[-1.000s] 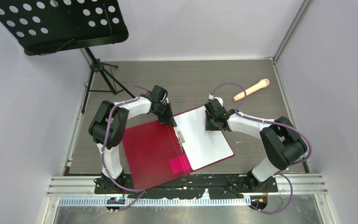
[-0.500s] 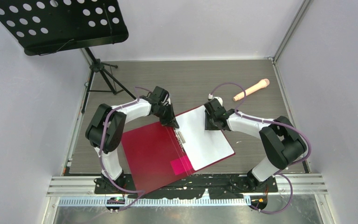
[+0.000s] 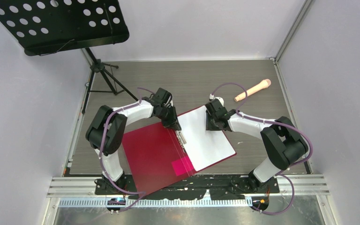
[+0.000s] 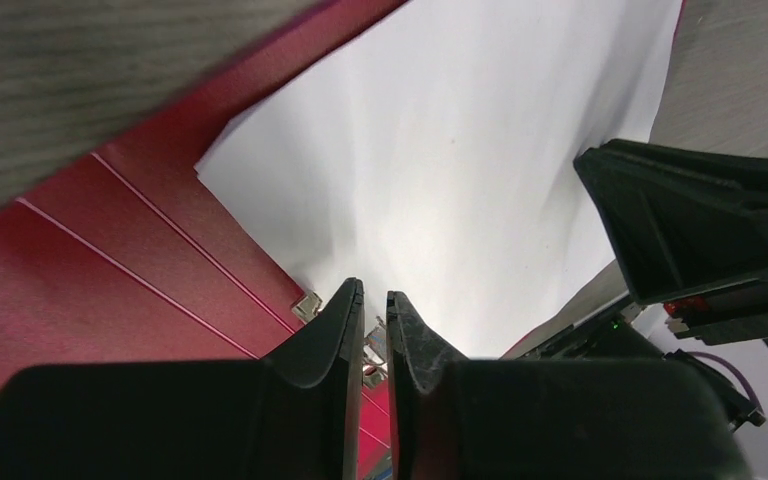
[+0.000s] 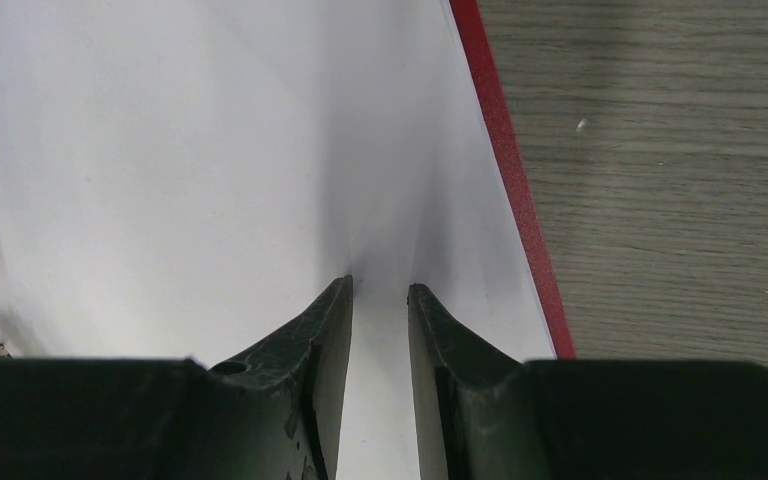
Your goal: Put the files into the folder
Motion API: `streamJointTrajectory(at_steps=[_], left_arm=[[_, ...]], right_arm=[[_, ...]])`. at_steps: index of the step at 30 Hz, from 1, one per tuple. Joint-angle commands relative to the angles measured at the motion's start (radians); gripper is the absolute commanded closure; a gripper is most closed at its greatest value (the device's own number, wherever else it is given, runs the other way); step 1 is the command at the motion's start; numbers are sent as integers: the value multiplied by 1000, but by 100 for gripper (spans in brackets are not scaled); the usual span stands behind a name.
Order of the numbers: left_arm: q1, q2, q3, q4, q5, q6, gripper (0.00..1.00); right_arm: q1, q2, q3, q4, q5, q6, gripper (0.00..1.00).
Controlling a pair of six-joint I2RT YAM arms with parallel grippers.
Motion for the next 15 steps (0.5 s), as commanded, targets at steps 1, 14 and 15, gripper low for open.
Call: streamJointTrajectory(at_steps=[1, 14, 15], left_arm=[[30, -24, 56, -24, -39, 38, 86], [14, 1, 34, -11, -37, 49, 87], [8, 0, 33, -10, -40, 46, 88]], right_arm=[[-1, 34, -7, -9, -2, 7, 67], [-1, 50, -8, -3, -4, 8, 67], [-1, 53, -8, -2, -4, 9, 67]])
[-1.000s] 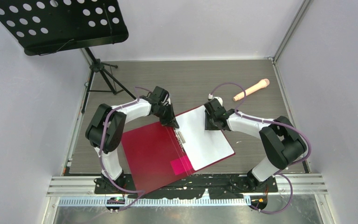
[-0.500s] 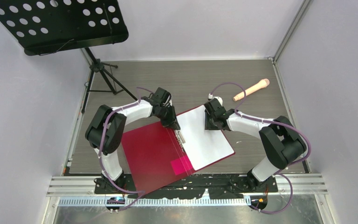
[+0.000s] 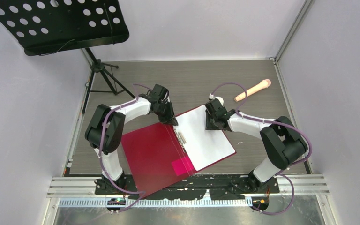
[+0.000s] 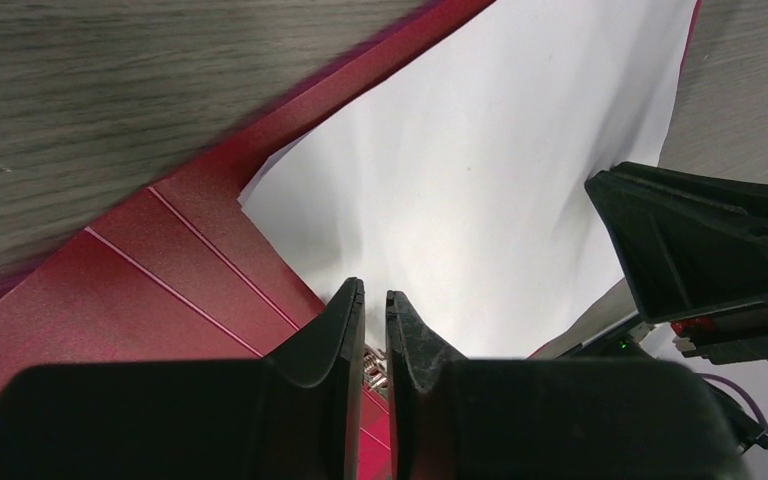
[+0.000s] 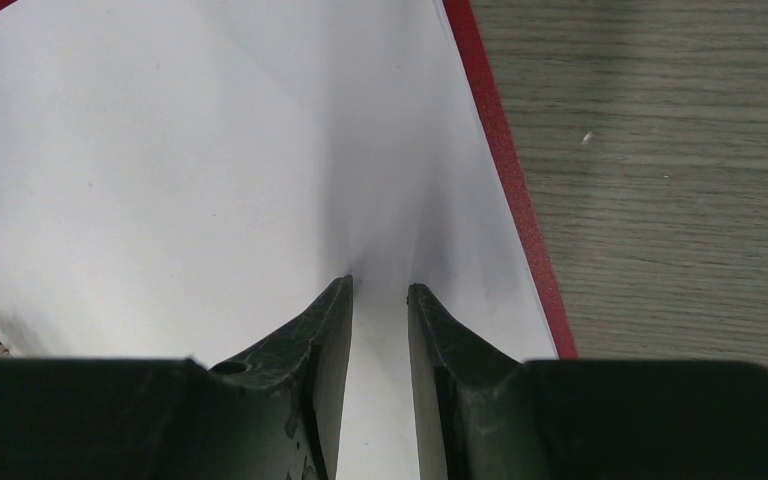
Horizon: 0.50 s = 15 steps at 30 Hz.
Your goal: Put the files into the folder
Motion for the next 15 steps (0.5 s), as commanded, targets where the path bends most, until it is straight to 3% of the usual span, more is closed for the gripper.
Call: streamJointTrajectory(at_steps=[1, 15], left_arm=[[-31, -6, 4, 3, -2, 17, 88], [-87, -34, -43, 1, -65, -15, 94]], right_arm=[[-1, 46, -7, -22, -7, 10, 67], [-1, 48, -8, -20, -7, 11, 67]])
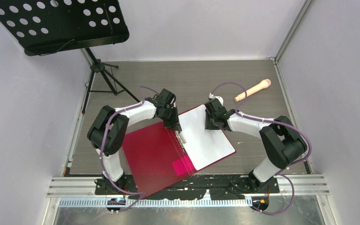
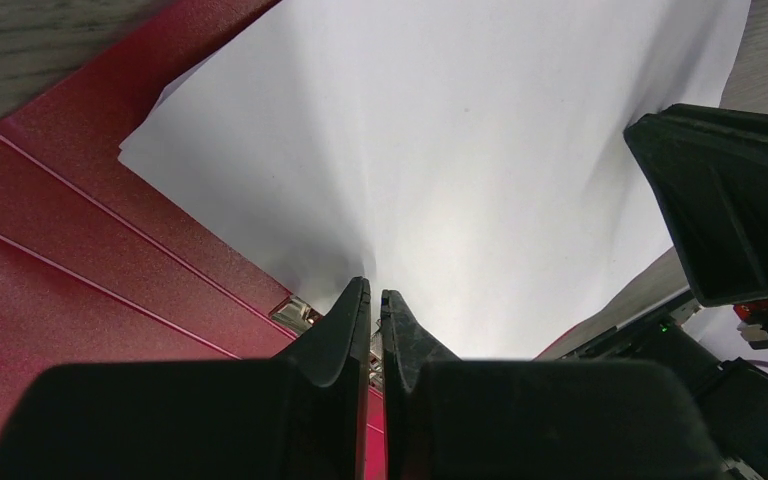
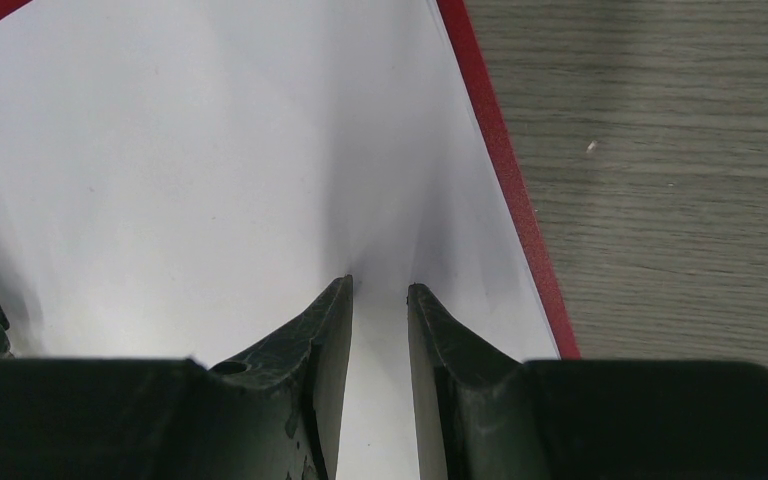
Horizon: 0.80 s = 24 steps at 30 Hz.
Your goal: Put the files into the folder
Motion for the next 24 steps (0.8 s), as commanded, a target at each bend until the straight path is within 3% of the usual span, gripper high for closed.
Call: streamJointTrajectory(at_steps=[1, 24], left_arm=[[0, -36, -19, 2, -29, -5, 94], [-96, -53, -44, 1, -60, -23, 98]], right_arm=[[-1, 41, -14, -25, -7, 9, 67], [-1, 56, -6, -25, -17, 9, 67]])
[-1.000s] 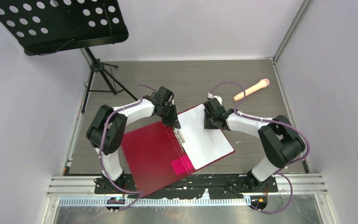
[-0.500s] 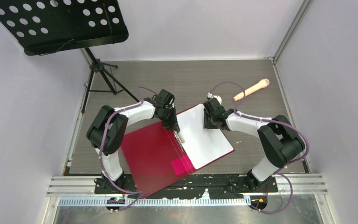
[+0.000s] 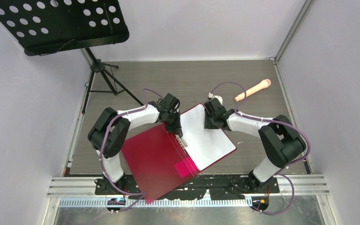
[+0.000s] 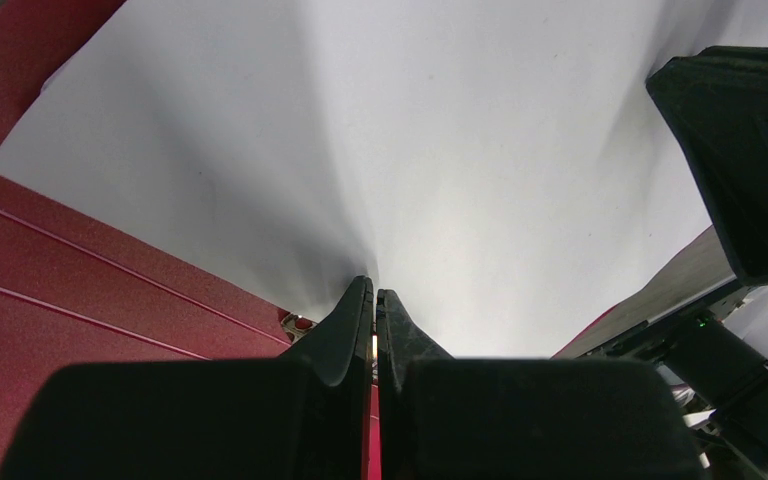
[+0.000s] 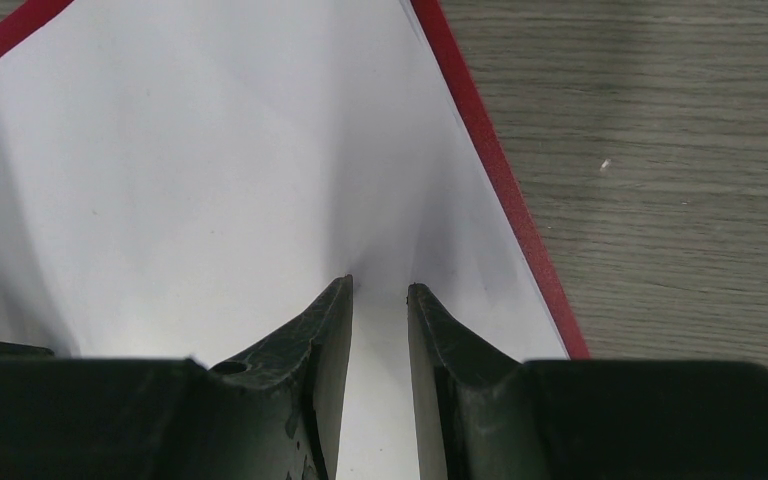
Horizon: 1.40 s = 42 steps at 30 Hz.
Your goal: Put the files into the folder
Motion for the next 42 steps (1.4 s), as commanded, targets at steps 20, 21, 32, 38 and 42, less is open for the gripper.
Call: streamJointTrajectory(at_steps=[20, 21, 32, 38, 42], left_arm=[[-59, -15, 17, -48, -93, -8, 99], [-61, -15, 19, -49, -93, -8, 99], [-70, -13, 34, -59, -99, -8, 99], [-70, -10, 38, -60, -99, -7, 99], [-70, -9, 40, -61, -98, -6, 99]], right_arm=[[94, -259, -20, -64, -117, -37, 51], [122, -273, -36, -42, -131, -41, 51], [293, -173, -83, 114, -227, -48, 50], [335, -130, -66, 126, -206, -38, 50], [353, -108, -58, 116, -176, -33, 52]])
